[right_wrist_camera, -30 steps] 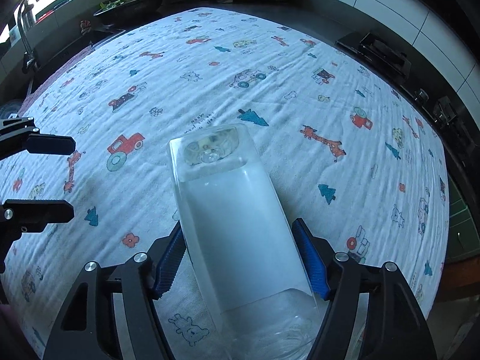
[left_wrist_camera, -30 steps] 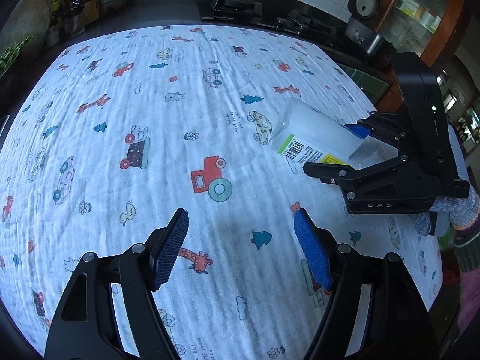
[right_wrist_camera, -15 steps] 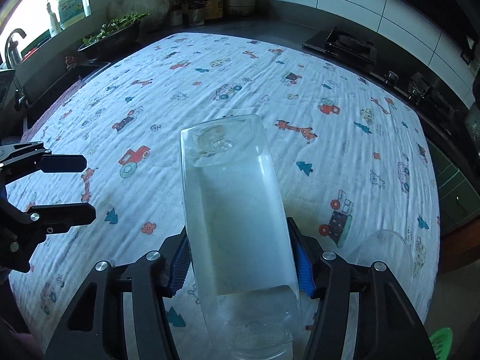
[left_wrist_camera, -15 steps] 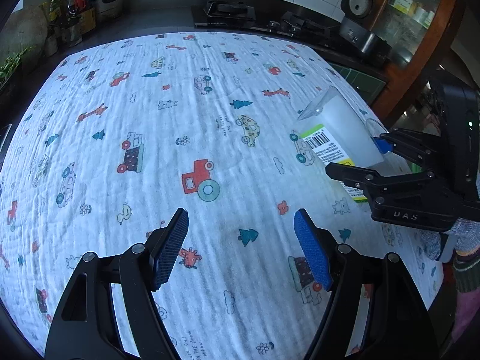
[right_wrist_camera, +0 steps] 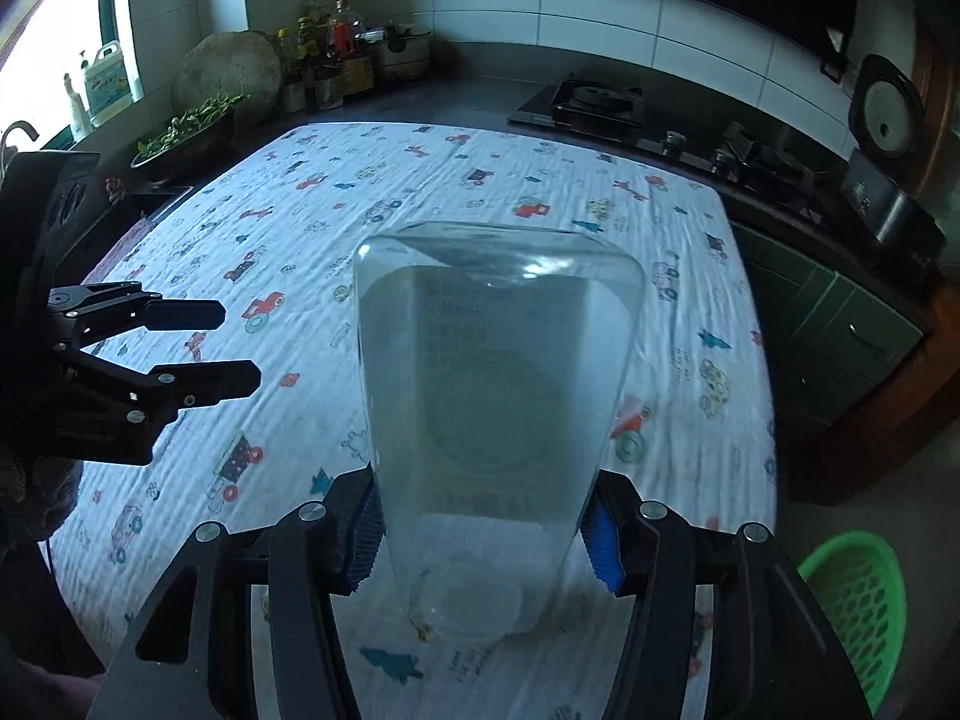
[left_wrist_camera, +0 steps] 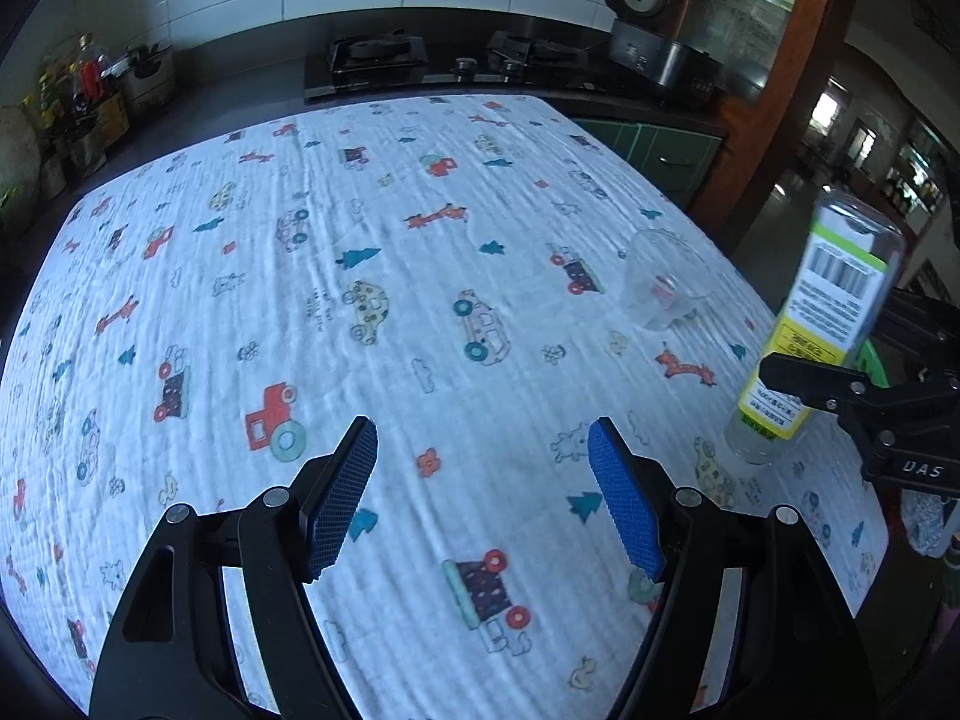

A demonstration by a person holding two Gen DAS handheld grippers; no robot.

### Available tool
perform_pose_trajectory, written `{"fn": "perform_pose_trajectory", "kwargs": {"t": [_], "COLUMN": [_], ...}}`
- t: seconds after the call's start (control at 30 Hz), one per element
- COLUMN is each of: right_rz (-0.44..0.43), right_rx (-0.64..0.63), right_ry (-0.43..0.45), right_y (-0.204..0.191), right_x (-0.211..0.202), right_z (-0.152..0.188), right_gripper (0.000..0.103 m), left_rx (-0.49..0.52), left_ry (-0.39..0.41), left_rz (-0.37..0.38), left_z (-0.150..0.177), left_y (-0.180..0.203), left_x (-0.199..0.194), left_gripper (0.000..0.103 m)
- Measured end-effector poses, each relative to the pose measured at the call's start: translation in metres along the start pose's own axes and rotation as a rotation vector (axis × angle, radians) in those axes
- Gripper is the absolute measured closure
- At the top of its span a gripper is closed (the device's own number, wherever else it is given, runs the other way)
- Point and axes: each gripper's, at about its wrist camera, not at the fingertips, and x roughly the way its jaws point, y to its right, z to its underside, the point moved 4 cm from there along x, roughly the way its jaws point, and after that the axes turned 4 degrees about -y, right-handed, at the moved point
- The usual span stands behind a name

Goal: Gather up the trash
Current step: 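Lift the bottle with right tool while left tool grasps the clear plastic cup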

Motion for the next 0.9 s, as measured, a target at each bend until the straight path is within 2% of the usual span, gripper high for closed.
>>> {"fn": "perform_pose_trajectory", "kwargs": {"t": [0.13, 0.4, 0.63, 0.9], "right_rz": [0.016, 0.021, 0.053, 0.085], "right_rx": [0.053, 0.147, 0.188, 0.244], "right_ry": [-0.002, 0.067, 0.086, 0.091], "right_y": [0.021, 0.042, 0.059, 0.084], "right_x": [-0.013, -0.048, -0.070, -0.077], "right_z": [0.020, 0.045, 0.063, 0.083], "right_gripper": [0.051, 0.051, 0.051, 0.051], "left_rx": [0.027, 0.105, 0.192, 0.241], "left_ry": [-0.009, 0.000, 0.000, -0.002], "left_rz": [0.020, 0.041, 0.070, 0.077], "left_z": [-0.006, -0.021, -0.043, -0.065], "left_y": [0.021, 0.057, 0.096, 0.119], "left_x": [0.011, 0.026, 0.055, 0.085], "left_gripper": [0.031, 0.031, 0.020, 0.020]}}
